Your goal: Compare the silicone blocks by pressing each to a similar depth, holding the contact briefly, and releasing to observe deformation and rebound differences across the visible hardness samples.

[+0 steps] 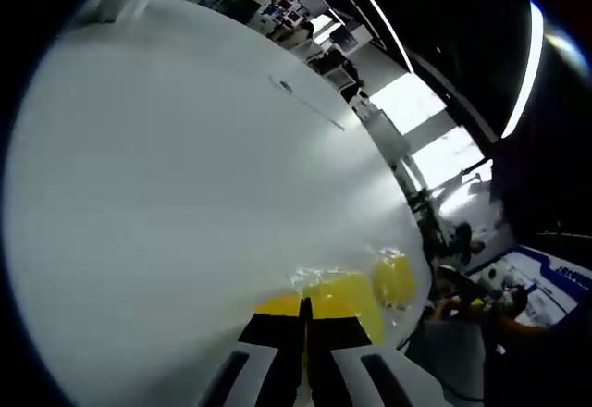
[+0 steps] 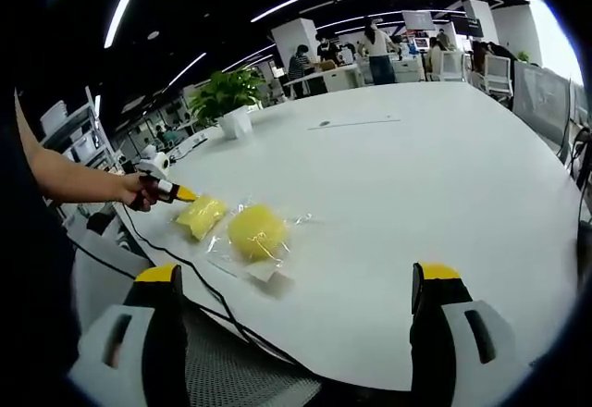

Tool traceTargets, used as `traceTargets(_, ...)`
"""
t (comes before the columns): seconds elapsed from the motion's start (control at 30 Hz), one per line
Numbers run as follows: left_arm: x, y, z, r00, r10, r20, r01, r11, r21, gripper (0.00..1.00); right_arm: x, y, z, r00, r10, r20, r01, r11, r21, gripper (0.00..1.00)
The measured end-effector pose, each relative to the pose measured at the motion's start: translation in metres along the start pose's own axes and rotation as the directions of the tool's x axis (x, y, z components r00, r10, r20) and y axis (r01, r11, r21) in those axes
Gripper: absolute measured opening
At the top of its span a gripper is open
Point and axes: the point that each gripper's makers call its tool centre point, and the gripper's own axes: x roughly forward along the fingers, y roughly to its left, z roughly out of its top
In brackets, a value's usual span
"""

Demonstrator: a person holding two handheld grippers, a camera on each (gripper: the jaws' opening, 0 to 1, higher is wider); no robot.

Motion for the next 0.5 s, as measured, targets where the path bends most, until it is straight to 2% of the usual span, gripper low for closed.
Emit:
traceTargets(0.17,-0.001,0.001,0.0,1.0,0.005,0.009,-0.005,1.0,-0.001,0.0,0.0,0.003,0.001,1.0,0.0,0.007,0.0,1.0,0.0,0.96)
traceTargets(0.2,-0.002,0.005,0.0,0.999,0.035,0.014,-0.035,0.999,0.016,0.0,0.0,0.004,0.002,1.0,0.0,0.01,0.0,1.0,0.002,0.96)
traceTargets(0.23,-0.003,0.013,0.004,0.996,0.078,0.041,-0.081,0.994,0.067,0.0,-0.001,0.004,0.002,1.0,-0.001,0.012,0.001,1.0,0.002,0.96)
traceTargets(0.27,-0.002,0.004,0.002,0.999,0.036,0.037,-0.037,0.998,0.05,0.0,-0.001,0.004,0.003,1.0,-0.003,0.015,0.003,1.0,0.004,0.96)
traceTargets(0.3,-0.001,0.003,0.003,0.999,0.026,0.039,-0.028,0.999,0.036,0.0,-0.002,0.004,0.003,1.0,-0.004,0.015,0.003,1.0,0.005,0.96)
traceTargets(0.33,-0.002,0.003,0.003,0.999,0.033,0.036,-0.034,0.999,0.037,0.0,-0.002,0.005,0.002,1.0,-0.004,0.015,0.004,1.0,0.007,0.96)
traceTargets(0.37,-0.003,0.0,0.004,0.999,0.028,0.041,-0.031,0.997,0.072,0.0,-0.003,0.004,0.003,1.0,-0.005,0.019,0.004,1.0,0.011,0.96)
traceTargets(0.43,-0.005,-0.008,0.007,0.999,0.009,0.052,-0.012,0.998,0.06,0.0,-0.003,0.004,0.004,1.0,-0.008,0.023,0.007,1.0,0.015,0.96)
traceTargets(0.5,-0.006,-0.006,0.009,0.998,0.027,0.064,-0.03,0.998,0.048,0.0,-0.004,0.004,0.005,1.0,-0.006,0.02,0.005,1.0,0.013,0.96)
